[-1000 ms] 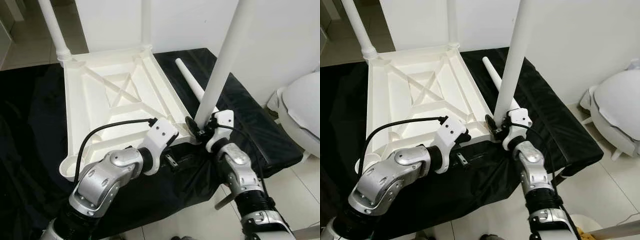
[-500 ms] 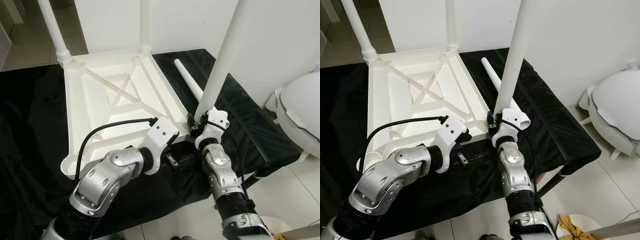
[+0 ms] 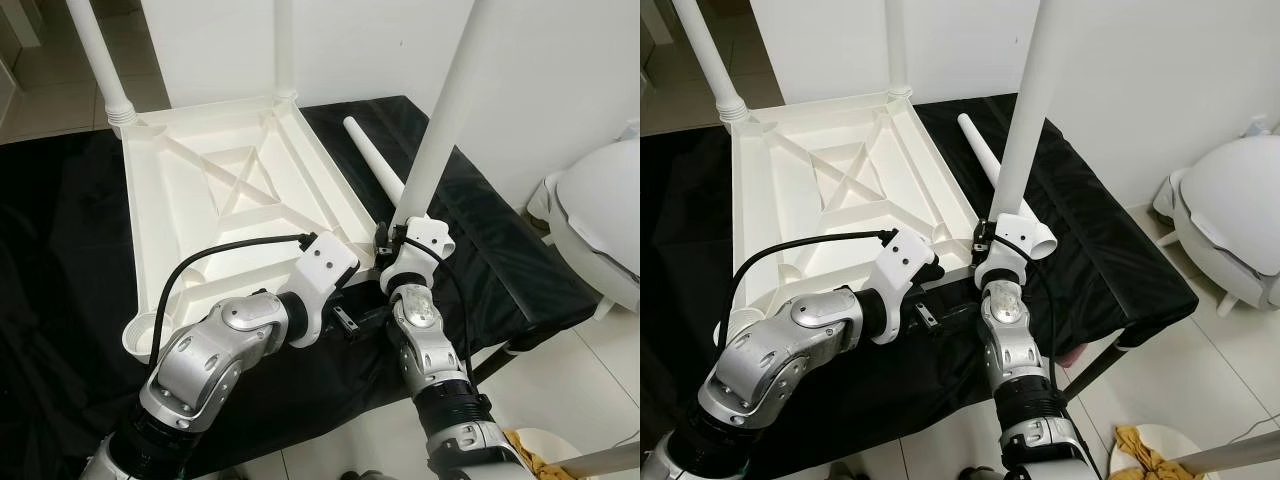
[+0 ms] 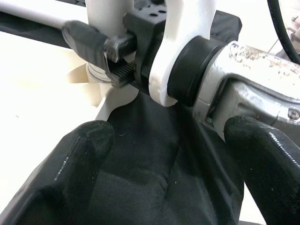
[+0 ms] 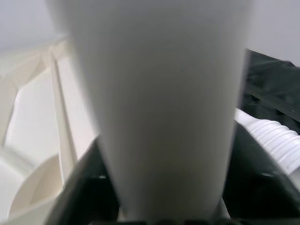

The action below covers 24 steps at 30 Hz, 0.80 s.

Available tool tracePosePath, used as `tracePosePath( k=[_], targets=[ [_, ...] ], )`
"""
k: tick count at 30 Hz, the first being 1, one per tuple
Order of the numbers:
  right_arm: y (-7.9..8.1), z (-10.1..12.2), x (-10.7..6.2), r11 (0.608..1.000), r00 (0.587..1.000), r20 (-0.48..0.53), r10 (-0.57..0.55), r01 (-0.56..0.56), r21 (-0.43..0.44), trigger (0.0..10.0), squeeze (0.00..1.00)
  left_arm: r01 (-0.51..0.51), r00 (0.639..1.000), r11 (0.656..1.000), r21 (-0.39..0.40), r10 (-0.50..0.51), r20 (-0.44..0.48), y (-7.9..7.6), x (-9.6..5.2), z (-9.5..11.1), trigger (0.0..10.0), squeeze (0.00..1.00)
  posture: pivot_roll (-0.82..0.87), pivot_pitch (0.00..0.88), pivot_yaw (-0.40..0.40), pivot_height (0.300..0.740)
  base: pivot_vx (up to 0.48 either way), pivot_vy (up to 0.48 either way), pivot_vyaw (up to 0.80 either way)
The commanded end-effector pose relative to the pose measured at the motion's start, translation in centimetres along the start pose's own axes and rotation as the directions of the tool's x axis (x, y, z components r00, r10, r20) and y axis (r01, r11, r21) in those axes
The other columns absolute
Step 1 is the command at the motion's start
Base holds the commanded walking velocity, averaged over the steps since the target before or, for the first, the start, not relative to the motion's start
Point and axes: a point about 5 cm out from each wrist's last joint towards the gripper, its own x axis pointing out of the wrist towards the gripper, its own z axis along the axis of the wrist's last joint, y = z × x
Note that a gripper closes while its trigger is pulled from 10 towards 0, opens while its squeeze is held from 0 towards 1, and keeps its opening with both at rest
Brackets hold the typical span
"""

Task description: Building children table

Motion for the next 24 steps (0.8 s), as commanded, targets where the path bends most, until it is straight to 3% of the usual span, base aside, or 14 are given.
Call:
tracePosePath(
  k=[1, 11, 15, 16, 24],
  targets=[
    [0.2, 0.6, 0.1, 0.999, 0.999, 0.030, 0.016, -0.017, 0.028, 10.0, 1.00, 0.017, 1.000, 1.000, -0.003, -0.017, -0.010, -0.2, 0.2, -0.3, 10.0, 0.00, -0.03, 0.095, 0.004, 0.740, 0.000, 0.000, 0.00],
    [-0.3, 0.8, -0.2, 0.995, 0.994, 0.042, 0.101, -0.102, 0.024, 10.0, 1.00, 0.022, 1.000, 1.000, -0.003, -0.022, -0.009, -0.3, 0.2, -0.3, 10.0, 0.00, -0.03, 0.090, 0.000, 0.740, 0.000, 0.000, 0.00],
    [-1.6, 0.7, -0.8, 0.973, 0.972, 0.030, 0.231, -0.232, -0.001, 10.0, 1.00, 0.028, 1.000, 1.000, -0.002, -0.028, -0.014, -0.5, 0.2, -0.4, 10.0, 0.00, -0.03, 0.089, 0.002, 0.740, 0.000, 0.000, 0.00],
    [-1.9, 0.8, -0.9, 0.963, 0.962, 0.029, 0.271, -0.271, -0.012, 10.0, 0.00, 0.029, 0.999, 1.000, -0.002, -0.029, -0.015, -0.5, 0.2, -0.4, 10.0, 0.00, -0.03, 0.086, 0.002, 0.740, 0.000, 0.000, 0.00],
    [-2.8, 1.4, -1.1, 0.909, 0.910, 0.025, 0.414, -0.413, -0.058, 10.0, 0.00, 0.034, 0.999, 0.999, 0.000, -0.034, -0.017, -0.5, 0.2, -0.4, 10.0, 0.00, -0.03, 0.082, 0.002, 0.740, 0.000, 0.000, 0.00]
  ],
)
